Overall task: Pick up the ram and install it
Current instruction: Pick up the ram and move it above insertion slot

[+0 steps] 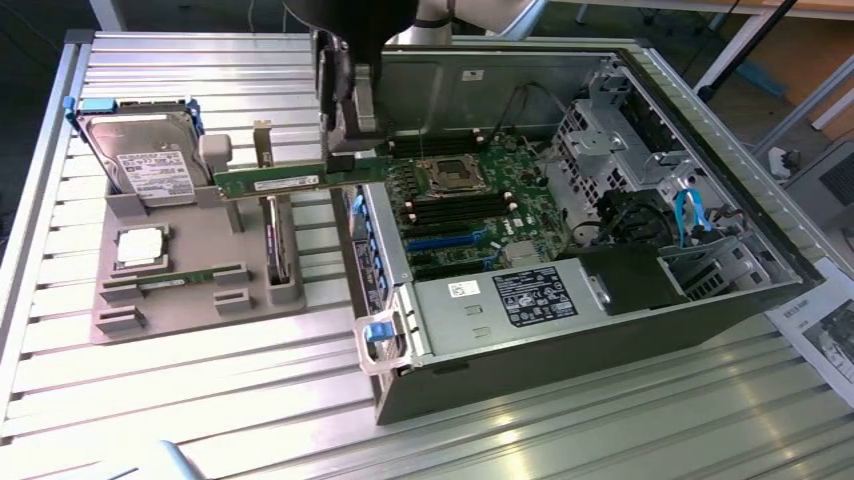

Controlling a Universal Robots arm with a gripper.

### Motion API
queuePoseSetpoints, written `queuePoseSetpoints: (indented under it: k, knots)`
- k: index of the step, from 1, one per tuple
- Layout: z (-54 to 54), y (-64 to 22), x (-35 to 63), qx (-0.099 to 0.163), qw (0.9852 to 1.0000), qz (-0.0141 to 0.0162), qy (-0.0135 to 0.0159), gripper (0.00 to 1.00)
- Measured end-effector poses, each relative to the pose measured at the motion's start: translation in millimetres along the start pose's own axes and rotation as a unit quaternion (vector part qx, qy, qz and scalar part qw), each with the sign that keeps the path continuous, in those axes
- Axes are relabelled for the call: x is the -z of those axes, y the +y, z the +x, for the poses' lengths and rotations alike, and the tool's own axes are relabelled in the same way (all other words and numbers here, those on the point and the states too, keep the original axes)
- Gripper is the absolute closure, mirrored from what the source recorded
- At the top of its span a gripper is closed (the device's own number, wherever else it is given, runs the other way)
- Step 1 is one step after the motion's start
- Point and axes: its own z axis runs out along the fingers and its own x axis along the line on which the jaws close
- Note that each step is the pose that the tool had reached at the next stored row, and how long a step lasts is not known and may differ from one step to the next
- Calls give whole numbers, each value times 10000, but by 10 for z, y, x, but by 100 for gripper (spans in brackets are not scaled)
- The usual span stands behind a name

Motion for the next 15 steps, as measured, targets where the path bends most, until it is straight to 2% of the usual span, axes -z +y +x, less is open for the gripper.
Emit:
queuePoseSetpoints:
  k: [5,10,15]
  knots:
    - [17,-211,9,0,10000,-6,0,88]
    - [40,-513,22,0,10000,-16,0,88]
    - [55,-720,31,0,10000,-22,-1,88]
